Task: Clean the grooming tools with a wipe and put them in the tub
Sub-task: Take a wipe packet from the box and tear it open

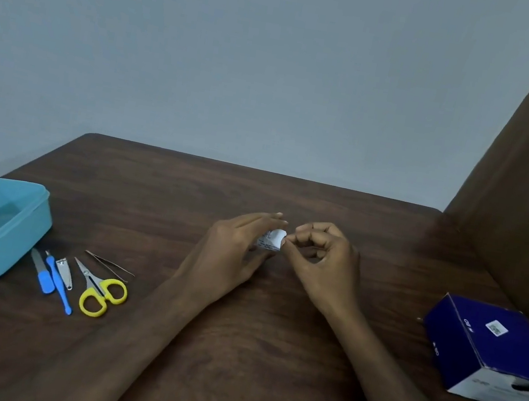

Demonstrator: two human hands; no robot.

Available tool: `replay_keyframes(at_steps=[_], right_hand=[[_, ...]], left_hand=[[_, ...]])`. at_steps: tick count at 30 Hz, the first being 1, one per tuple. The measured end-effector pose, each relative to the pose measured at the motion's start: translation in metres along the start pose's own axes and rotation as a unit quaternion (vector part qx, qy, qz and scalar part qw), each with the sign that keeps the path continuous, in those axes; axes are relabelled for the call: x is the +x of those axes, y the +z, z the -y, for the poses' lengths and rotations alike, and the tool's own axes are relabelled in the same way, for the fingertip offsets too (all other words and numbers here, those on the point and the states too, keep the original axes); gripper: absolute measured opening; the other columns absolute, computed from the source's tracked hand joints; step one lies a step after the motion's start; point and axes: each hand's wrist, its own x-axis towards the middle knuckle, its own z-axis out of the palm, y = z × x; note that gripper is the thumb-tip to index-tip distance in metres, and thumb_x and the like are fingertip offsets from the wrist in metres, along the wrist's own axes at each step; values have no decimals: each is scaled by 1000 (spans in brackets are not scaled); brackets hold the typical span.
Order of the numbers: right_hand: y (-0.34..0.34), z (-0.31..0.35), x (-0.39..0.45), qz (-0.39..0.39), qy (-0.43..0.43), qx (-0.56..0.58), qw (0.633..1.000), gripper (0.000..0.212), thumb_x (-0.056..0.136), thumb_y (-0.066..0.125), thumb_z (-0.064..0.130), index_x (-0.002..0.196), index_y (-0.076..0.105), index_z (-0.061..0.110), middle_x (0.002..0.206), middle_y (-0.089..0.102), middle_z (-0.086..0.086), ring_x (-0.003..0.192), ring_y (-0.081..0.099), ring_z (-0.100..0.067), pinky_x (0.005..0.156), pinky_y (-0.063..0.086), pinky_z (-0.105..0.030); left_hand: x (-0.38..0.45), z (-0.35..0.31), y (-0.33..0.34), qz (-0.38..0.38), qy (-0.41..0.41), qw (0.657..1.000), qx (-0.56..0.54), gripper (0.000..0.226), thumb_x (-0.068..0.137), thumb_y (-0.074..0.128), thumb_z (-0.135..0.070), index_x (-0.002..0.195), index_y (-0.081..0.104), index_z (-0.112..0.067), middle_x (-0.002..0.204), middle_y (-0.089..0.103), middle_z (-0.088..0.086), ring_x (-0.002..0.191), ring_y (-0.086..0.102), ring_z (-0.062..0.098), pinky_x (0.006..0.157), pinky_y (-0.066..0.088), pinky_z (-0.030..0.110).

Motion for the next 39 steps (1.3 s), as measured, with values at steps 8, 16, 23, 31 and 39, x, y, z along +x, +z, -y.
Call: replay_keyframes(at_steps=[8,16,23,31,39], right_hand=[[-1,-3,2,34,52,24,998,6,84,89,18,85,84,23,96,75,11,84,73,-4,75,61,-27],[-6,-3,4,75,105,97,987,9,85,87,13,83,82,20,83,81,5,77,75,-9,75,62,-34],[-6,-2,6,86,120,155,977,26,85,84,-3,95,67,14,76,74,-3,68,68,-15,63,62,-35],[-6,-8,9,39,120,106,986,21,90,82,8,104,74,22,81,80,0,62,71,-17,70,60,-35],[-14,-7,14,-58,199,252,945,10,92,80,7,100,79,12,81,80,-4,63,62,-12,61,54,-27]], left_hand=[[-1,1,-1,5,2,1000,7,47,91,85,-15,135,71,-14,142,69,-1,133,64,9,109,53,30],[0,0,2,14,13,1000,0,45,92,82,-12,136,70,-11,141,69,1,133,64,11,112,51,29],[0,2,6,35,25,999,14,53,86,84,-4,137,69,-12,140,70,1,130,64,13,109,50,25],[2,9,3,22,-23,999,33,54,83,87,-7,135,71,-12,138,71,1,126,67,15,110,50,27],[5,0,0,-13,-42,998,36,48,83,91,-17,129,76,-21,113,71,-5,96,68,7,87,47,9]])
